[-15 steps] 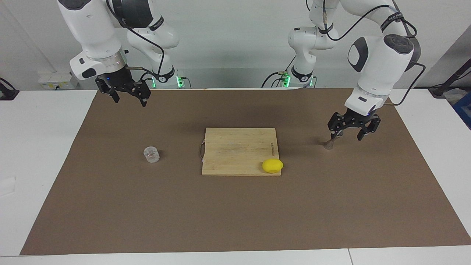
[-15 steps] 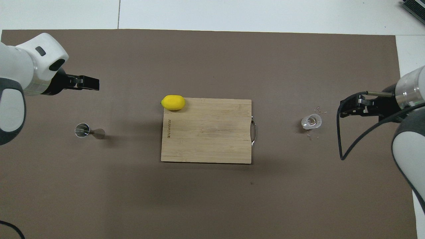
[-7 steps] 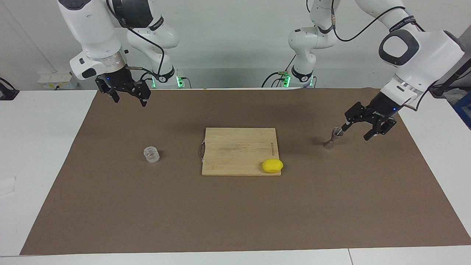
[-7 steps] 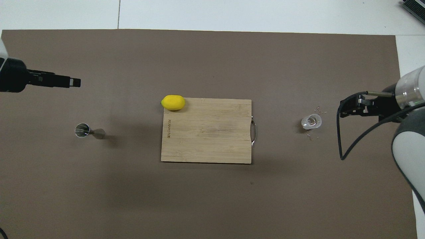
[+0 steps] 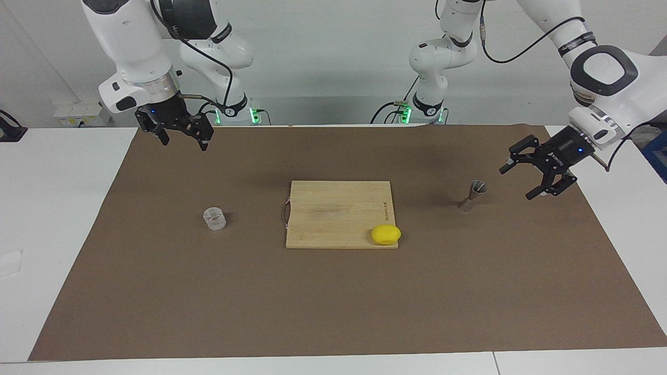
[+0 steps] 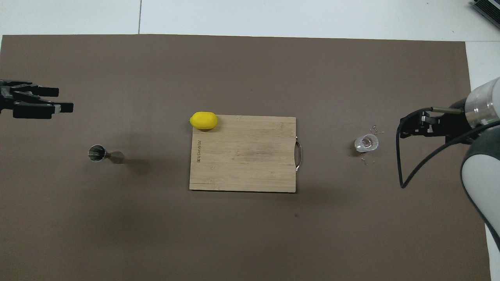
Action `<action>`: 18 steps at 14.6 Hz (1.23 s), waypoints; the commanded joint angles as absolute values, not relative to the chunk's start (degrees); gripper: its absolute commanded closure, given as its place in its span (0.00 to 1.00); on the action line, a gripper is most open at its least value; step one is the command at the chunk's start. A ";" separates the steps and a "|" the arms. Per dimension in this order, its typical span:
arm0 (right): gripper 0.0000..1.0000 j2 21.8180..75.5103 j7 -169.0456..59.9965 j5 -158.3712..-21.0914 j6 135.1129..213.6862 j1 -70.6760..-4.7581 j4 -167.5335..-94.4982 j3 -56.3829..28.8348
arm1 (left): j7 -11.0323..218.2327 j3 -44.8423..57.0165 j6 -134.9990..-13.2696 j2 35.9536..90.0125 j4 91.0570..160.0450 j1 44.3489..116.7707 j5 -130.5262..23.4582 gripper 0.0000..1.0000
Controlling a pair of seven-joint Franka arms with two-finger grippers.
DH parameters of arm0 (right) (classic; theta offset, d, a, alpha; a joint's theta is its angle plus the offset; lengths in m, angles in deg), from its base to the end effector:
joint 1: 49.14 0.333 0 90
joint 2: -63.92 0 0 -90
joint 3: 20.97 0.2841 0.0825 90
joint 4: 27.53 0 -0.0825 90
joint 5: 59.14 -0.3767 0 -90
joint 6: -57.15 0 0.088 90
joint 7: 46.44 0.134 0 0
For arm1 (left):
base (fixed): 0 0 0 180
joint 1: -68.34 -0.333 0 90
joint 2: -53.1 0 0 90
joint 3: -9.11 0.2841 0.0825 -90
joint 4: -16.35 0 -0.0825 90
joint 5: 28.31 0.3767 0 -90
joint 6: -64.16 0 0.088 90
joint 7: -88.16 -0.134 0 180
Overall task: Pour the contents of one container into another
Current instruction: 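Move the left gripper down toward the small steel cup, opening it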
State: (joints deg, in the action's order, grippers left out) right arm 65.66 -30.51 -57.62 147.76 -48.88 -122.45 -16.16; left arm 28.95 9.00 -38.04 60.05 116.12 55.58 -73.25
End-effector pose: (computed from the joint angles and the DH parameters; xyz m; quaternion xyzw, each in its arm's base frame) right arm 0.5346 0.0444 0.5431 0.9952 -0.0942 -0.0195 0.0184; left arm 0.5905 0.0512 0.4666 0.8859 -0.2772 0.1877 0.3212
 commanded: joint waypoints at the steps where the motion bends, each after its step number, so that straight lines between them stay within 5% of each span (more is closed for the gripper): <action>1: 0.00 67.08 -31.94 -58.44 148.91 -49.85 -124.21 -15.88 | 17.45 8.59 -33.33 61.44 118.04 51.92 -80.05 0.00; 6: 0.00 67.08 -32.02 -58.44 148.91 -49.85 -124.21 -15.88 | -6.57 8.59 -26.38 67.07 120.67 47.87 -88.42 0.00; 15: 0.00 67.08 -31.94 -58.44 148.91 -49.85 -124.21 -15.88 | -32.75 8.68 -15.39 69.00 128.85 41.89 -92.65 0.00; 18: 0.00 67.08 -32.02 -58.44 148.91 -49.85 -124.21 -15.88 | -37.60 8.67 -11.79 74.09 129.12 40.40 -94.56 0.00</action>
